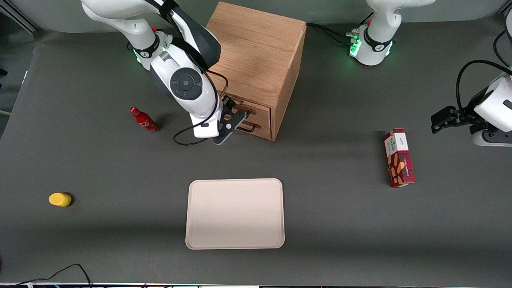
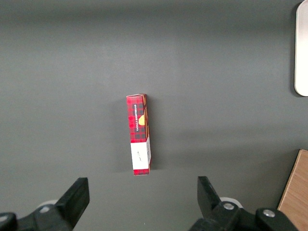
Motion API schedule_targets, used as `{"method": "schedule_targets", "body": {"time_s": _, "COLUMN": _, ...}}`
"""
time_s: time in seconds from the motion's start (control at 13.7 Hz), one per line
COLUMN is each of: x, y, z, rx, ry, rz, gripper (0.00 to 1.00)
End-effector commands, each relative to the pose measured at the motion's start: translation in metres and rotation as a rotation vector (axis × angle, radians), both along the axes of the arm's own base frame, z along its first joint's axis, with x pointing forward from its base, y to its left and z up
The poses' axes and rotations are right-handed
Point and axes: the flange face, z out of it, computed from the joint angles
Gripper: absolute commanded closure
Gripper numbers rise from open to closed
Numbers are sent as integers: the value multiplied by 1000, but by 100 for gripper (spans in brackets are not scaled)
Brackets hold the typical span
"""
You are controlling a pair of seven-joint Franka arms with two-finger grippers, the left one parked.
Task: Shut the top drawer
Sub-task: 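Press the drawer front fully flush with the right gripper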
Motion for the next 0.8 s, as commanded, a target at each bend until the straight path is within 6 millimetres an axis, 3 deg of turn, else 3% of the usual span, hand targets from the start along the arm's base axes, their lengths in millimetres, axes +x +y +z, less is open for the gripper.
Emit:
{"method": "schedule_targets", "body": {"time_s": 0.0, "x": -10, "y": -3, "z": 2, "rx": -21, "ry": -3, "rz": 41, "gripper": 0}}
{"method": "schedule_targets", "body": {"time_s": 0.44, "x": -28, "y": 4, "z": 4, "rx": -34, "ry": 6, "rz": 11, "gripper": 0}}
{"method": "schedule_targets", "body": {"time_s": 0.73, "x": -27, "y": 4, "z": 7, "rx": -30, "ry": 4, "rz": 1, "gripper": 0}}
